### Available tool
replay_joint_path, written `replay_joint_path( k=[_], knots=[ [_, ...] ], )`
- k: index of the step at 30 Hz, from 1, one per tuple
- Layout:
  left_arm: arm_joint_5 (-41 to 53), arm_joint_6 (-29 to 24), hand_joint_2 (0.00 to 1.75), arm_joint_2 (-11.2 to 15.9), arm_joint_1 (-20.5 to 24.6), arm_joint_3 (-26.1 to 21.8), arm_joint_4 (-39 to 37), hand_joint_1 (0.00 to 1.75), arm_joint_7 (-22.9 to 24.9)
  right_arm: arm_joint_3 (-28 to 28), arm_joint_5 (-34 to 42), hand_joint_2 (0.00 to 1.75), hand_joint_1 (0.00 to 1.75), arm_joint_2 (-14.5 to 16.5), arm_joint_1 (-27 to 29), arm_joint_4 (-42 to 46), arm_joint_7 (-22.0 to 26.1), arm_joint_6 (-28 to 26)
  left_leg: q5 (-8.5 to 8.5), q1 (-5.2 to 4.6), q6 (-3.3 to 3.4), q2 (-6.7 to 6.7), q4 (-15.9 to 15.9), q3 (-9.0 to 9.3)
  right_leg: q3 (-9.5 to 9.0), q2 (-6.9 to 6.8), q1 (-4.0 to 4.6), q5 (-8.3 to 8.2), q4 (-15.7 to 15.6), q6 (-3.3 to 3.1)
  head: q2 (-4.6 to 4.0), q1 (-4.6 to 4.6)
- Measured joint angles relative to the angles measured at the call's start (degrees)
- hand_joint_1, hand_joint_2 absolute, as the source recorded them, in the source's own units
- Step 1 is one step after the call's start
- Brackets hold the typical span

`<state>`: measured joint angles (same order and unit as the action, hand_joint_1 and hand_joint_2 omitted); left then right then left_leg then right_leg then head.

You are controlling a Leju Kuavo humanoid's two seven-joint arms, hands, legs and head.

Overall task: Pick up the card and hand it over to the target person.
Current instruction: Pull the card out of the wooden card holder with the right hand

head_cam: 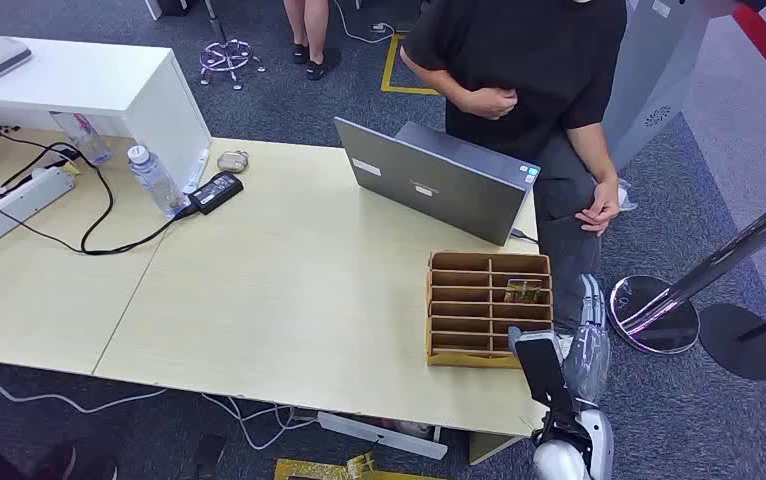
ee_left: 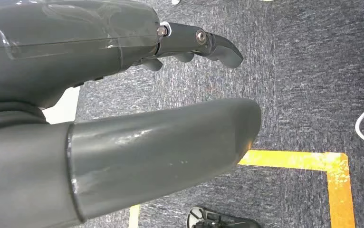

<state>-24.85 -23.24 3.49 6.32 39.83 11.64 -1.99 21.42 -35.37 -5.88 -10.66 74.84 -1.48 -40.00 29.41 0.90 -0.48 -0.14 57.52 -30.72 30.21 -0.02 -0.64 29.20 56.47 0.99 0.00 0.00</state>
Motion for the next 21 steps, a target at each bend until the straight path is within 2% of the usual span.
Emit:
replay_joint_path(
  k=[3,10,18,21],
  knots=[
    [0.1,0.0,0.00,0.0,0.0,0.2,0.0,0.00,0.0,0.2,-1.6,1.75,0.00,-1.1,-0.8,0.7,-1.4,0.0,0.00,-0.01,0.01,0.01,0.0,0.00,0.01,0.01,-0.01,-0.01,0.0,0.00,0.00,0.00],
    [0.3,0.4,0.00,0.2,0.1,1.1,0.0,0.00,0.1,5.7,-6.0,1.75,0.00,-6.0,-5.9,1.8,-7.6,0.3,0.01,-0.03,0.01,0.09,0.1,-0.03,0.07,0.09,-0.03,-0.02,0.0,0.00,0.00,0.00],
    [0.5,0.6,0.00,0.3,0.1,1.6,0.0,0.00,0.0,7.4,-5.6,1.75,0.00,-6.8,-8.4,0.7,-8.7,2.1,0.02,-0.01,-0.01,0.08,0.0,0.02,0.00,0.08,-0.01,-0.01,0.0,-0.01,0.00,0.00],
    [0.5,0.9,0.00,0.4,0.1,1.7,0.0,0.00,0.0,8.3,-4.9,1.75,0.05,-6.6,-9.4,0.0,-8.8,3.2,-0.01,-0.01,0.02,0.11,0.0,0.09,-0.07,0.10,0.00,-0.05,0.0,-0.03,0.00,0.00]
  ],
)
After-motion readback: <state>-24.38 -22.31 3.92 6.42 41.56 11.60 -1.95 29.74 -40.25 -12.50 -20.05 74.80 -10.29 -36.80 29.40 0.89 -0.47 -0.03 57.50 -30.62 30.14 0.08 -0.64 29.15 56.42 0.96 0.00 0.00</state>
